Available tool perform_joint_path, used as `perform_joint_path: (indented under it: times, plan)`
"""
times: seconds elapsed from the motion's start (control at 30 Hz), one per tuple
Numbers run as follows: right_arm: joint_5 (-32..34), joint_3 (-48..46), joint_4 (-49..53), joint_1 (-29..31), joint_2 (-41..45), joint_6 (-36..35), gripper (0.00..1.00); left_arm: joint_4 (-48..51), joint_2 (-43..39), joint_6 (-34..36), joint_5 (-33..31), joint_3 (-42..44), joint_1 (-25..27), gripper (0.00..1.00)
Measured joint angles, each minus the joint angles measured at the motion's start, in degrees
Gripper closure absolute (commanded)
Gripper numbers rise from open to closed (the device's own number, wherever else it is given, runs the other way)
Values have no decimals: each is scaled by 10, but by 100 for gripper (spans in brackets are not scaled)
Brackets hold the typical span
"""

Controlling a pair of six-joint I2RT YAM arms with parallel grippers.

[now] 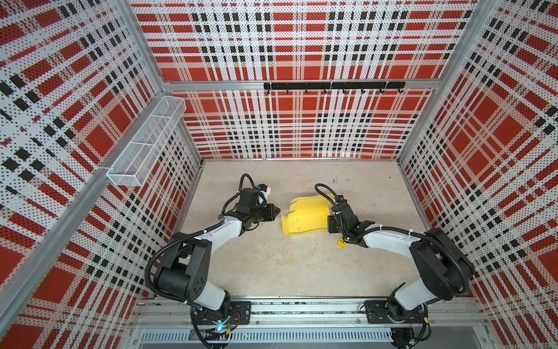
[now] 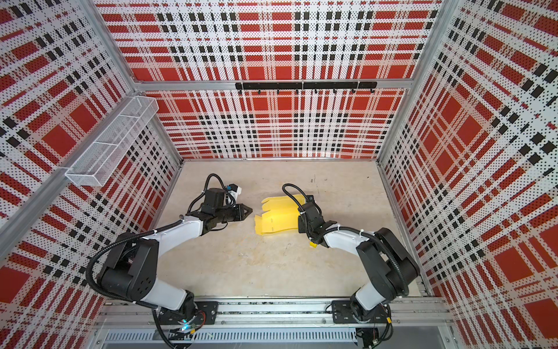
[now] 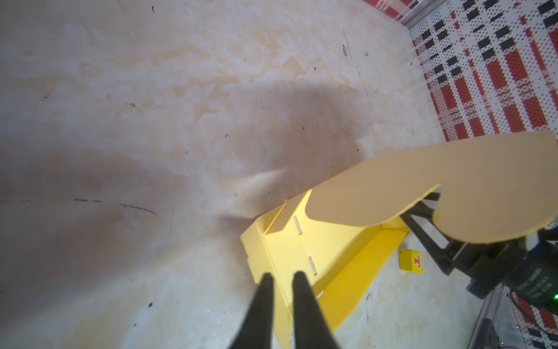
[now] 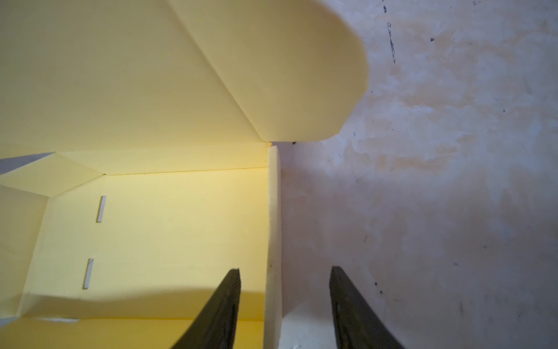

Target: Fold the paper box

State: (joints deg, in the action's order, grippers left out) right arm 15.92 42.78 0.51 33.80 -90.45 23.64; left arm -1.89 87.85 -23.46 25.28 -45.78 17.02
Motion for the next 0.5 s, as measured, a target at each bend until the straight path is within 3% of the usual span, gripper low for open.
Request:
perform_joint_path:
  times: [0.33,0.5]
  plan:
    - [-9,34,-16,-6,-53,2,51,-42,16,-66,-2,0,16,100]
    - [-11,41,-21,-6,-76,2,62,-52,19,-84,-2,0,18,100]
